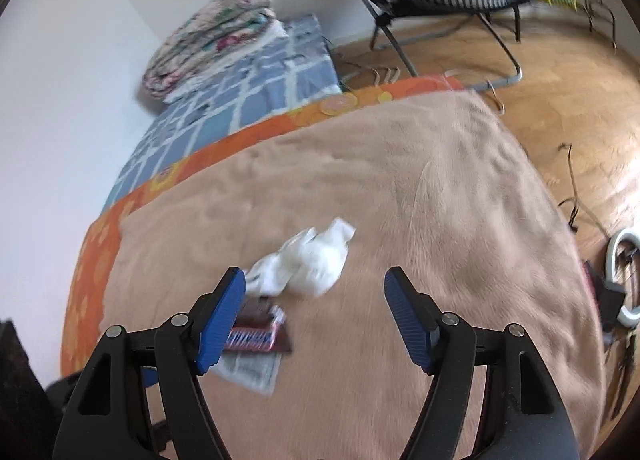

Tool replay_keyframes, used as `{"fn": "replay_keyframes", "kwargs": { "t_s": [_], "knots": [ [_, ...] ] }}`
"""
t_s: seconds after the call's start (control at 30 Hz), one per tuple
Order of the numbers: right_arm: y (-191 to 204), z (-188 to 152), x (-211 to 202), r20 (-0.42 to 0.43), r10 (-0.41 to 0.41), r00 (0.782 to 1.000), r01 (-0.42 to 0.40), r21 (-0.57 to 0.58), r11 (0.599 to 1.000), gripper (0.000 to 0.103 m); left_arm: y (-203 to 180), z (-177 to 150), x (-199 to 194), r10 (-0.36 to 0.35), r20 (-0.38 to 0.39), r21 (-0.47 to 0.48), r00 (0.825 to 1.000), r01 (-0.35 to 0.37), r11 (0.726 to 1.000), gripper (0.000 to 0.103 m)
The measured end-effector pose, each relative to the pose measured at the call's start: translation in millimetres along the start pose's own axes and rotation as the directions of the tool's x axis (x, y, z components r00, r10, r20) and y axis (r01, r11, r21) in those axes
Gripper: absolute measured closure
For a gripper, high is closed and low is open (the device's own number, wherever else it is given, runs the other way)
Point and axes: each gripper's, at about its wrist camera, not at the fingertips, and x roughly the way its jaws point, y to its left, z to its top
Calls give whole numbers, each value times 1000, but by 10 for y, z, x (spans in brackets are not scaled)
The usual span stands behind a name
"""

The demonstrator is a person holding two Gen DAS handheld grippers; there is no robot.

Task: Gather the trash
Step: 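Move both open grippers back toward the Snickers wrapper and white tissue, then grasp the white tissue with the right gripper while the left gripper grasps the Snickers wrapper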

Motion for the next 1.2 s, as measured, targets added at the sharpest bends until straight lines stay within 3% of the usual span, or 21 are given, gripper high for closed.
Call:
{"fn": "replay_keyframes", "kwargs": {
  "t_s": [0.23,0.5,0.57,0.63,0.73,0.9,1.2],
  "knots": [
    [-95,144,424,-39,39,998,-35,98,995,31,266,218,215,-28,15,-45,999,29,999,51],
    [24,72,606,-102,25,994,-28,-31,999,32,499,348,206,-43,51,-100,998,47,994,51],
    [12,51,575,-107,20,994,-26,-51,998,41,522,378,228,-58,61,-118,996,65,991,51],
    [-27,30,529,-118,0,993,-8,-71,997,61,502,429,284,-73,56,-122,996,80,989,51],
    [-120,20,443,-128,40,991,-50,-70,996,72,404,505,405,-86,36,-100,996,89,991,51],
    [-253,2,259,-108,21,994,-30,-81,996,79,245,535,671,-130,-41,-85,991,126,988,51],
    [-422,-117,58,-116,50,992,-58,-68,996,79,-27,205,671,-109,-152,23,982,113,993,51]
  ]
}}
